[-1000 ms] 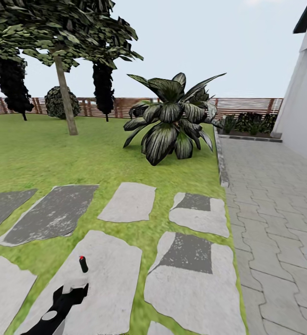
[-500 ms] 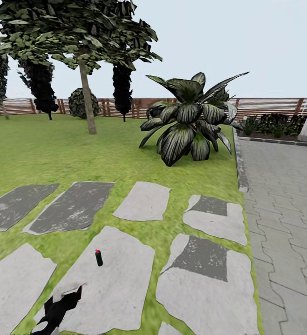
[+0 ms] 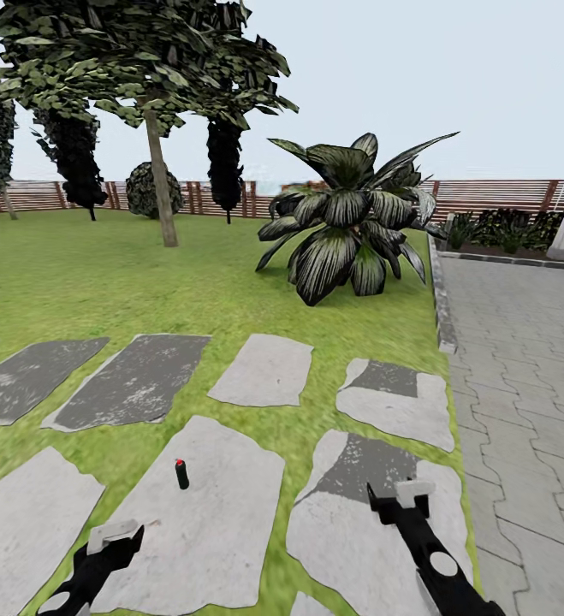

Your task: Pick up the pesticide atomizer in the garden and spray insectifuge to fully cover both potted plants in the garden.

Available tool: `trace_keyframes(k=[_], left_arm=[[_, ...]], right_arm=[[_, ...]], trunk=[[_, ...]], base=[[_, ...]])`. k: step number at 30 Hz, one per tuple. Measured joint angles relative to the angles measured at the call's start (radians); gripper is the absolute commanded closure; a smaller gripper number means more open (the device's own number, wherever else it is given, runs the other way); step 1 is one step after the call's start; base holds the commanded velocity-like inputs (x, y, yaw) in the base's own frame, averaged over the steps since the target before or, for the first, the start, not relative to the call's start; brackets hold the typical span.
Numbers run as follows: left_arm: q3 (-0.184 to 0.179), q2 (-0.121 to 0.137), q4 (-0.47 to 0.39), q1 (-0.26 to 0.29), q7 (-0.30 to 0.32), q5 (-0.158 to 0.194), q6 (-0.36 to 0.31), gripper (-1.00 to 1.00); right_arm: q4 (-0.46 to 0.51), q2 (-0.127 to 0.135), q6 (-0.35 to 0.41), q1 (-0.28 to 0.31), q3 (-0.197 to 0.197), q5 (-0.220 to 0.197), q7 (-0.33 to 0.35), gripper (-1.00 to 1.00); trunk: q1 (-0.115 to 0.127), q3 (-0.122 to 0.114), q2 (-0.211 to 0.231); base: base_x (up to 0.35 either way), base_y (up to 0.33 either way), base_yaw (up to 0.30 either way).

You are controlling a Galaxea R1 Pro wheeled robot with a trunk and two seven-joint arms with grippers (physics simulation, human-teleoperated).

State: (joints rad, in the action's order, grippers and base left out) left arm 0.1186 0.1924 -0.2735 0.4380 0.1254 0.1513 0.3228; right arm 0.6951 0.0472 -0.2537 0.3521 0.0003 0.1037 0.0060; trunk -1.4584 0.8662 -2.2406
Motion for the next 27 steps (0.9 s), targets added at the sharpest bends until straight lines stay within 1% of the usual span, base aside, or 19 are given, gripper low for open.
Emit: trace_keyframes(k=[5,10,12,17,21,27], left_arm=[[0.0,0.001,-0.005,0.0,0.0,0.0,-0.003,-1.0],[-0.01,-0.007,-0.004,0.0,-0.003,-0.001,-0.002,-1.0],[-0.01,-0.013,-0.001,0.0,-0.009,-0.001,-0.002,-1.0],[-0.008,-0.014,0.001,0.0,-0.011,-0.002,-0.002,-1.0],[-0.008,-0.014,0.001,0.0,-0.013,-0.001,-0.002,-1.0],[-0.006,-0.014,0.001,-0.001,-0.013,0.006,-0.002,-1.0]], right_arm=[[-0.001,0.0,0.023,0.015,-0.001,0.003,0.003,-1.0],[0.0,-0.002,0.027,0.017,0.001,0.005,0.0,-1.0],[0.001,-0.002,0.027,0.017,0.001,0.006,0.0,-1.0],[-0.003,-0.002,0.026,0.017,0.001,0.006,0.002,-1.0],[-0.004,-0.002,0.026,0.017,0.001,0.006,0.002,-1.0],[-0.006,-0.002,0.026,0.017,0.001,0.006,0.003,-1.0]], trunk=[[0.0,0.0,0.0],[0.0,0.0,0.0],[0.0,0.0,0.0],[0.001,0.0,0.0],[0.001,0.0,0.0],[0.0,0.0,0.0]], base=[[0.0,0.0,0.0],[0.013,0.0,0.0],[0.189,-0.021,0.0],[0.292,-0.074,0.0],[0.297,-0.158,0.016],[0.256,-0.187,0.219]])
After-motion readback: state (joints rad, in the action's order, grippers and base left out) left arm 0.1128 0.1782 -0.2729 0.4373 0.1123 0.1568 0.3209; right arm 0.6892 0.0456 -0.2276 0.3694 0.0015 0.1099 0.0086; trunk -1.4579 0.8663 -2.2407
